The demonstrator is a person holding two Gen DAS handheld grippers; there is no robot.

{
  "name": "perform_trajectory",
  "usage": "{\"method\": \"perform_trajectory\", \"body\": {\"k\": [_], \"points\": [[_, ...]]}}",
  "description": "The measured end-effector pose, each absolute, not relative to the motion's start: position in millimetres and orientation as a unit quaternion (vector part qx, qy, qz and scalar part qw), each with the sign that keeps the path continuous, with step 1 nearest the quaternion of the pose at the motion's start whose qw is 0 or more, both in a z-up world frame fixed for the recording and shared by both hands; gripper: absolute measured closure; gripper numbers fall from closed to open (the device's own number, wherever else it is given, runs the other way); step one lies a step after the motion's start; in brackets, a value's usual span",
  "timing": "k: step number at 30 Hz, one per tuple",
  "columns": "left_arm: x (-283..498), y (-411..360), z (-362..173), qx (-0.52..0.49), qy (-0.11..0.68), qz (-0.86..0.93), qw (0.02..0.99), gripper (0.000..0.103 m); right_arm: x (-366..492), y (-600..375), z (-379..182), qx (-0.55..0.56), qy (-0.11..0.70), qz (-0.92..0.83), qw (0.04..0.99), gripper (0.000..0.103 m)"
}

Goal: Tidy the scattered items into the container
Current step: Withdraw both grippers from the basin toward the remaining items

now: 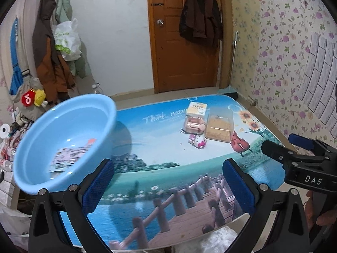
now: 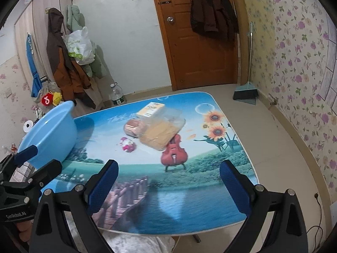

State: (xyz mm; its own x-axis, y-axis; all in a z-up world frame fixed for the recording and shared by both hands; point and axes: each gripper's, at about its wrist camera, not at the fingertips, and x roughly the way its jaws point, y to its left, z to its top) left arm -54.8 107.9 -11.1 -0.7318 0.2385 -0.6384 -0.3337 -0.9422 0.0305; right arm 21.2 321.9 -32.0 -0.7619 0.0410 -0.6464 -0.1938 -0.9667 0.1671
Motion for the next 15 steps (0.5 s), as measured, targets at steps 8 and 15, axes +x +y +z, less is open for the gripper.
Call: {"method": "perform_trajectory", "body": {"k": [8, 15], "points": [[-89.1, 136.1, -36.3, -0.36, 0.088, 0.913, 0.172, 0.0, -22.9, 336.4, -44.3, -0.365, 0.069, 0.928, 0.036, 0.005], [-122.3, 151.8, -54.5, -0.391, 0.093, 0.897, 0.185, 0.0, -63.5, 343.6, -57.0, -0.39, 0.021, 0.921, -0.008, 0.005]]}}
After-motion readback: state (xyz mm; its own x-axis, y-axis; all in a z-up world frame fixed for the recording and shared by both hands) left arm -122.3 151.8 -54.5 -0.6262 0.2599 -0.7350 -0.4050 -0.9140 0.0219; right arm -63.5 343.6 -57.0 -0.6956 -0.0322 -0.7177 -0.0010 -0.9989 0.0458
